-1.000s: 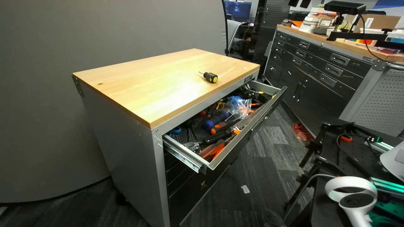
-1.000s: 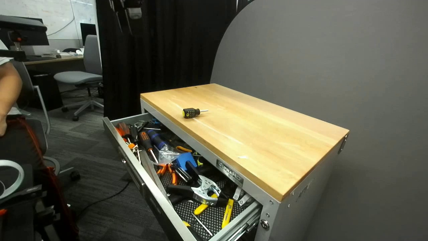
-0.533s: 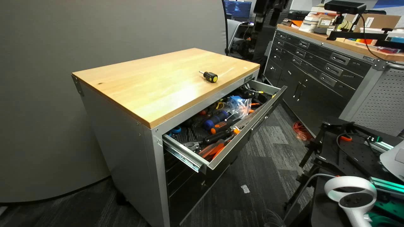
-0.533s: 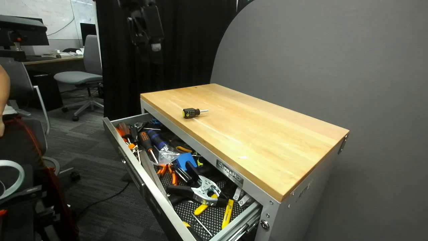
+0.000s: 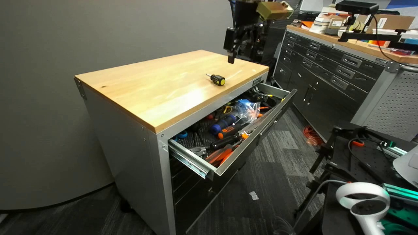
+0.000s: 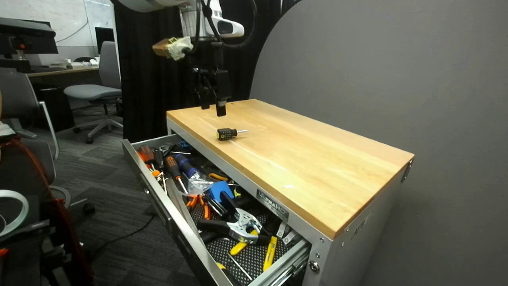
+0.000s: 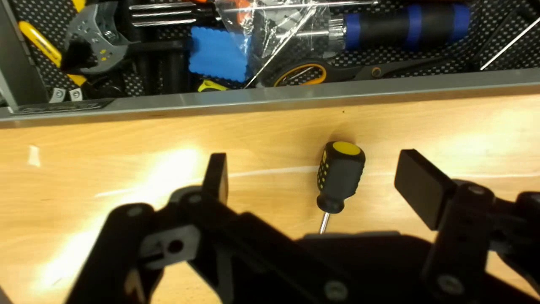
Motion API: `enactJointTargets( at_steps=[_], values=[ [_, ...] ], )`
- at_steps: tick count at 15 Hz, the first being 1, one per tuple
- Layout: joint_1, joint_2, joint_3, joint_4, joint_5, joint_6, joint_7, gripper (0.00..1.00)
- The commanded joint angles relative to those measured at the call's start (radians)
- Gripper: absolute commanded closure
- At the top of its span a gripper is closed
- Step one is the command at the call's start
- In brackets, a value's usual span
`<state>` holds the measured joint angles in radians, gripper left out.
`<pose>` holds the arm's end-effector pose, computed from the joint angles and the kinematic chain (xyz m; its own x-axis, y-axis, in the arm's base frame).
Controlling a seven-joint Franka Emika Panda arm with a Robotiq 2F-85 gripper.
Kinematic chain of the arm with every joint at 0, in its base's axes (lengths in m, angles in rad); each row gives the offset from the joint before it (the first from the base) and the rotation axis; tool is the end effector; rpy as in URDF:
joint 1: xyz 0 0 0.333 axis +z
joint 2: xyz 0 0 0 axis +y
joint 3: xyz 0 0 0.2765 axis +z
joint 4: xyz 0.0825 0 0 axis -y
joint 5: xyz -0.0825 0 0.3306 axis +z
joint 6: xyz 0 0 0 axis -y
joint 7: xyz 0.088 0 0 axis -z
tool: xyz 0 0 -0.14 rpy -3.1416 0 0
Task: Put the screwdriver in the open drawer and then close the drawer
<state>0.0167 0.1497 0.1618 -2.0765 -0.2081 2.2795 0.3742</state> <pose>0.5247 0.0836 0.3245 0.9936 -0.0611 0.0953 -0.0718 -0.9909 0.1135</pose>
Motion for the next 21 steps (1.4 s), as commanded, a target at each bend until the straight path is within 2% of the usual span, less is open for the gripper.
enactJointTargets(
  at_steps=[1, 7, 8, 9, 10, 14, 17, 18, 21],
  values=[
    [0.068, 0.141, -0.053, 0.121, -0.010, 0.027, 0.034, 0.00],
    [0.144, 0.242, -0.117, 0.205, -0.012, 0.056, 0.083, 0.00],
    [0.152, 0.253, -0.125, 0.212, -0.008, 0.065, 0.093, 0.25],
    [0.158, 0.266, -0.134, 0.218, -0.008, 0.074, 0.104, 0.27],
    [0.169, 0.274, -0.147, 0.220, -0.017, 0.084, 0.125, 0.34],
    [0.202, 0.297, -0.196, 0.214, -0.038, 0.132, 0.202, 0.67],
    [0.201, 0.265, -0.211, 0.191, -0.026, 0.111, 0.202, 0.88],
    [0.190, 0.231, -0.206, 0.168, -0.021, 0.062, 0.155, 0.85],
    [0.172, 0.121, -0.215, 0.069, -0.042, -0.063, 0.087, 0.84]
  ],
)
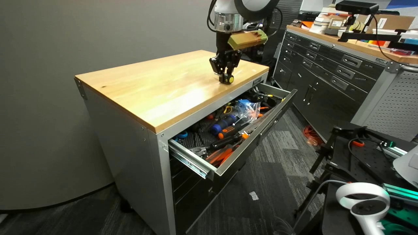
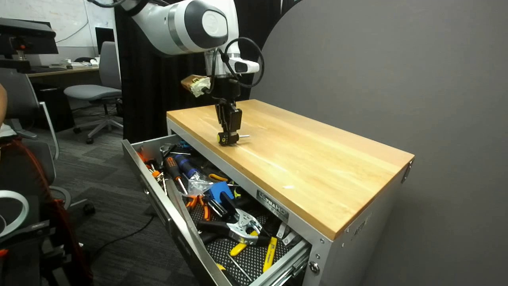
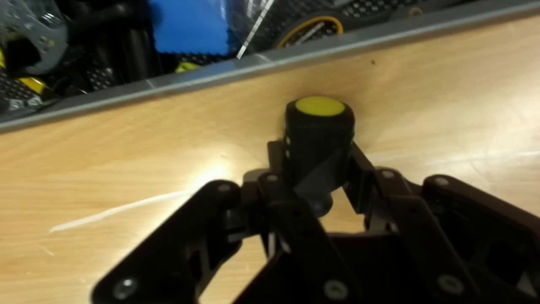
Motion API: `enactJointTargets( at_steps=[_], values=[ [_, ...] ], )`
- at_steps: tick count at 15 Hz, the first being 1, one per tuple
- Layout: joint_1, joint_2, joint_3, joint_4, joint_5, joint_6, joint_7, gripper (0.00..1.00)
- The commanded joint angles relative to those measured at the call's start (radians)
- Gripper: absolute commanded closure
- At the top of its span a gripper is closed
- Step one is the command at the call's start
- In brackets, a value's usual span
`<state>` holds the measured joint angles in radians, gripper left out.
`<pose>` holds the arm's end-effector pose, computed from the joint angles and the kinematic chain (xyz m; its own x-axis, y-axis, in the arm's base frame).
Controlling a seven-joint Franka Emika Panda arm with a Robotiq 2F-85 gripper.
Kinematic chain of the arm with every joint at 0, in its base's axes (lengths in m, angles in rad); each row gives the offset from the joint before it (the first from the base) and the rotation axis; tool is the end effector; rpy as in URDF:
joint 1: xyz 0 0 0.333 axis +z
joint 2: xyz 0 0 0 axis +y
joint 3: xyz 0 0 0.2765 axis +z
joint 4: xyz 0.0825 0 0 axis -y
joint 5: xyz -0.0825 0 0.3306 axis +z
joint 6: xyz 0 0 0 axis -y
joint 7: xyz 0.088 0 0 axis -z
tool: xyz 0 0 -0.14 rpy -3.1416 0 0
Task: Put the screwdriver in the open drawer and then close the drawer
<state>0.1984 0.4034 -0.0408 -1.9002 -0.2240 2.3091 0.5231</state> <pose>0.5692 0.0812 0.2567 0.9758 -0.2026 0.0824 -0.2137 -0.9635 0.1611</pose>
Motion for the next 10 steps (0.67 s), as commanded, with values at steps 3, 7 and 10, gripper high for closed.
enactJointTargets(
  at_steps=[3, 7, 10],
  values=[
    [-0.042, -0.213, 0.000, -0.212, -0.013, -0.123, -0.104, 0.86],
    [-0.049, -0.253, 0.020, -0.315, -0.017, -0.080, -0.082, 0.90],
    [-0.037, -0.243, 0.038, -0.357, -0.034, -0.049, -0.043, 0.32]
  ],
)
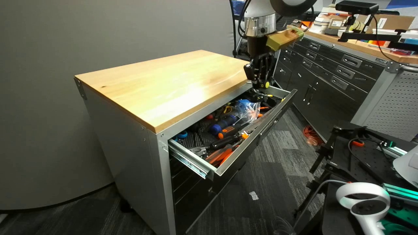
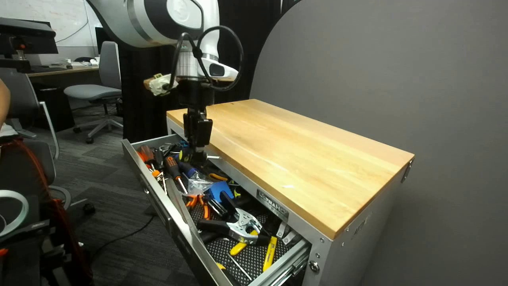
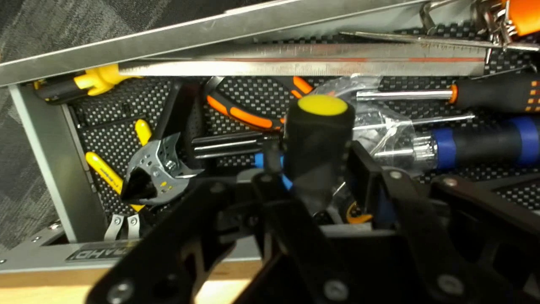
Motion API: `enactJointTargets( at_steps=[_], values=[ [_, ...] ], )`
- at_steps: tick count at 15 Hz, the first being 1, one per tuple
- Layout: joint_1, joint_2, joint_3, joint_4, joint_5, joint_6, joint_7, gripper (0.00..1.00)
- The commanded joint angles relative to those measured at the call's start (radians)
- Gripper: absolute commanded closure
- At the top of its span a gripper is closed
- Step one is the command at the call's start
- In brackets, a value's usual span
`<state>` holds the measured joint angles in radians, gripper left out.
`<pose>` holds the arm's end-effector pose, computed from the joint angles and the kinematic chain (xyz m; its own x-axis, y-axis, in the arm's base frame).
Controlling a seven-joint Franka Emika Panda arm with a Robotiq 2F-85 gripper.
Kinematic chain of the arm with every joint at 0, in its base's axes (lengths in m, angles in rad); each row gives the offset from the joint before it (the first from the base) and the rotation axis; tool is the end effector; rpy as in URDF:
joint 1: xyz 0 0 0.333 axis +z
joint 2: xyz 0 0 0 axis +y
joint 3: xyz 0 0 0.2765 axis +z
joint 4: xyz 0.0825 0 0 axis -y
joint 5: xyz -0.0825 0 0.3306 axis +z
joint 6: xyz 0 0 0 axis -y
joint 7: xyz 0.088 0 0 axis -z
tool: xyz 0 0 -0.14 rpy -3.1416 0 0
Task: Put the screwdriver in the open drawer and then close the drawer
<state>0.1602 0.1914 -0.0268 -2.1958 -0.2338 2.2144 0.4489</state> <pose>0.4815 0.0506 0.2525 0.9813 -0.1679 -0.0945 -0.1430 -0.9633 0.2272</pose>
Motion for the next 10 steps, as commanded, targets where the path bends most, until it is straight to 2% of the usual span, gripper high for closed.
enactJointTargets(
  at_steps=[1, 4, 9, 10],
  values=[
    [-0.001, -0.030, 0.030, -0.072, -0.012, 0.050, 0.026, 0.25],
    [-0.032, -0.027, 0.045, -0.081, 0.050, -0.043, -0.120, 0.02],
    [-0.087, -0.011, 0.021, -0.130, 0.005, -0.247, -0.321, 0.00],
    [-0.093, -0.004, 0.022, -0.137, -0.006, -0.286, -0.350, 0.25]
  ],
)
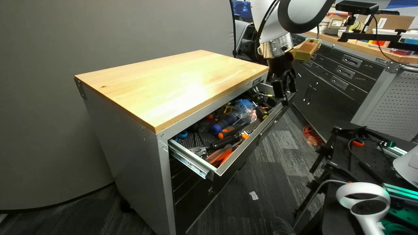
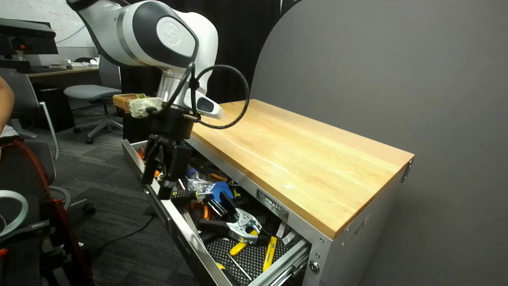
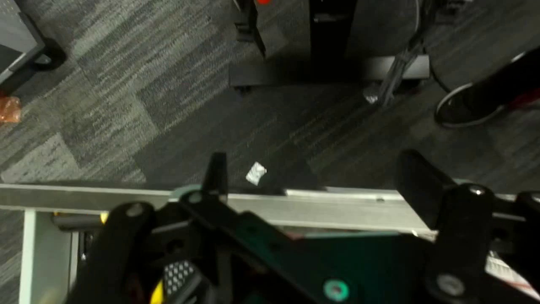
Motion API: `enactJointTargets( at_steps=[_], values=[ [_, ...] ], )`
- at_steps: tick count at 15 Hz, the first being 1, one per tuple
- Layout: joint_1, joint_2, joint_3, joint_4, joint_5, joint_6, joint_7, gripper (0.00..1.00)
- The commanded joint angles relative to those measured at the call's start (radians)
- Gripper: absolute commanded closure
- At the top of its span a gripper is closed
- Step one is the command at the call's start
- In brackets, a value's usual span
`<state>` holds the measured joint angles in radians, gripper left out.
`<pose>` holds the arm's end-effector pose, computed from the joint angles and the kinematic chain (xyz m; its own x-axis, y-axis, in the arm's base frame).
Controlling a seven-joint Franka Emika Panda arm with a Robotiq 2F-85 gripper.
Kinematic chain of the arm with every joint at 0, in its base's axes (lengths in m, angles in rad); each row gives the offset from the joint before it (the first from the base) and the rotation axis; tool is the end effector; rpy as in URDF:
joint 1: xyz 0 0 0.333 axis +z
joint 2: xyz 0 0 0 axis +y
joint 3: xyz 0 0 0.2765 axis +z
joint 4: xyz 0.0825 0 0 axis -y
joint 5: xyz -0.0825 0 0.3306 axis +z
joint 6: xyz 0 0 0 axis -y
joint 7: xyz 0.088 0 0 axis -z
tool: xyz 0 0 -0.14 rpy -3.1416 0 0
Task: Put the screwdriver in the open drawer and then close the drawer
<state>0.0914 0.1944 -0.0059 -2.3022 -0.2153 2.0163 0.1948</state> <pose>0.4141 0.0164 0.2102 0.9005 -0.0224 -0.4342 0.0808 -0.9727 0.2177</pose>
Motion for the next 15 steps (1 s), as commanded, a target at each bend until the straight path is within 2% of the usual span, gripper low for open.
enactJointTargets(
  at_steps=[1, 2, 3, 6, 11, 12, 15],
  values=[
    [-0.031, 0.003, 0.006, -0.046, -0.025, -0.072, -0.125, 0.25],
    [-0.028, 0.011, 0.009, -0.058, -0.038, -0.067, -0.110, 0.26],
    [-0.021, 0.021, 0.011, -0.071, -0.047, -0.041, -0.076, 0.33],
    [0.002, 0.040, 0.021, -0.091, -0.057, 0.032, 0.026, 0.59],
    [0.079, 0.059, 0.015, -0.116, -0.177, 0.248, 0.320, 0.97],
    [0.092, 0.067, 0.010, -0.114, -0.187, 0.288, 0.379, 1.00],
    [0.130, 0.089, -0.008, -0.105, -0.256, 0.381, 0.562, 1.00]
  ],
)
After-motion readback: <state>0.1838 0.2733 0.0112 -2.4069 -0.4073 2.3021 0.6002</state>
